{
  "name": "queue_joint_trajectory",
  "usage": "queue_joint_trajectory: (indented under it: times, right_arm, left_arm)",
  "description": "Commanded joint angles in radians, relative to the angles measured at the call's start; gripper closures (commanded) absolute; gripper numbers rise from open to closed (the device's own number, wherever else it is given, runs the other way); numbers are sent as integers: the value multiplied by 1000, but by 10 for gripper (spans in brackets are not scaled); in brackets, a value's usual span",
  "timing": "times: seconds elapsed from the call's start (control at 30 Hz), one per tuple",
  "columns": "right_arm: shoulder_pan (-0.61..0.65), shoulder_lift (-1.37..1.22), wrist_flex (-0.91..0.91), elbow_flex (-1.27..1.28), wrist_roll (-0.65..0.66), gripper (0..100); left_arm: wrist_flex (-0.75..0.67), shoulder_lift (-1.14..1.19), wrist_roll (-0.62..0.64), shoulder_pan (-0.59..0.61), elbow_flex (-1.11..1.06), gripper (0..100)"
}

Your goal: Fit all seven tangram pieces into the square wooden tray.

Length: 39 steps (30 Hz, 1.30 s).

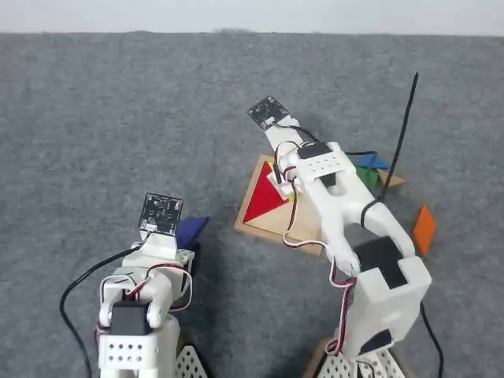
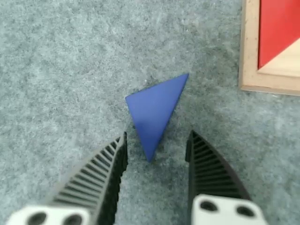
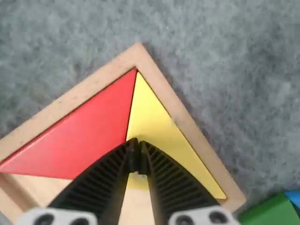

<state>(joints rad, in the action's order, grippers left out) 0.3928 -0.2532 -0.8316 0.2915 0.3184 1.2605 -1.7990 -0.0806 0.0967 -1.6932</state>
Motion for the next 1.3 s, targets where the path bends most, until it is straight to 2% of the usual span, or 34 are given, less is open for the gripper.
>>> queue_joint_trajectory:
  times: [0.0, 0.17, 0.47, 0.67, 0.97, 1.07, 1.13, 1.27]
  right_arm:
    - [-12, 159, -70, -37, -48, 992]
    - [-50, 418, -147, 52, -94, 992]
    - [-53, 845, -105, 562, -97, 992]
    - [-36, 871, -240, 585, -89, 992]
    - [-42, 866, -240, 586, -107, 992]
    - [-45, 846, -202, 597, -244, 992]
    - [-54, 826, -177, 600, -284, 992]
    - [4, 774, -179, 598, -371, 981]
  left_arm:
    - [2, -18, 11, -5, 10, 800]
    - [2, -18, 11, -5, 10, 800]
    - [2, -18, 11, -5, 10, 800]
    - [2, -18, 11, -5, 10, 800]
    - [2, -18, 11, -5, 10, 800]
    - [2, -18, 11, -5, 10, 800]
    - [2, -18, 11, -6, 10, 800]
    - [2, -18, 11, -5, 10, 800]
